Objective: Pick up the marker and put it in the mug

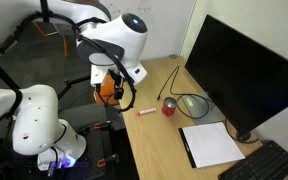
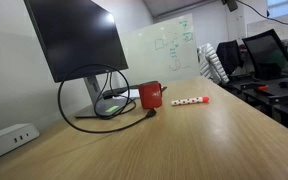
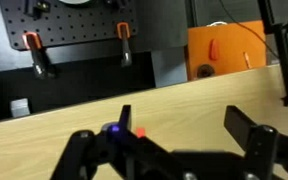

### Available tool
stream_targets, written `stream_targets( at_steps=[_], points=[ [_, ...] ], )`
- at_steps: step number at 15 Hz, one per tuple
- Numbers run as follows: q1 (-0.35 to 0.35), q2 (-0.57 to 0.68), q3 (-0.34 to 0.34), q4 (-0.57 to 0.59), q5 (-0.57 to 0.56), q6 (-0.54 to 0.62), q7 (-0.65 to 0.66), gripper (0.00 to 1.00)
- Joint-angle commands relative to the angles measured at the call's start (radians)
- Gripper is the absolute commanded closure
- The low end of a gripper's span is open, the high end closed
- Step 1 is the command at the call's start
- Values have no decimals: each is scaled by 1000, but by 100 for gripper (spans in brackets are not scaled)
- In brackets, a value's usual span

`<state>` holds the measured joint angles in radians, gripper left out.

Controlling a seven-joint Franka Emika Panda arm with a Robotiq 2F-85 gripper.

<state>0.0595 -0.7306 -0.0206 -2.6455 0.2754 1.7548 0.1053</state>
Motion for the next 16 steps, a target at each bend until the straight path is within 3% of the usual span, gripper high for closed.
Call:
stream_targets(
  at_steps=[1,13,16],
  points=[
    [-24,1,20,2,11,-6,-12,0],
    [-24,1,20,2,11,-6,-12,0],
    [-32,48,55,-26,13,162,0,0]
  ],
)
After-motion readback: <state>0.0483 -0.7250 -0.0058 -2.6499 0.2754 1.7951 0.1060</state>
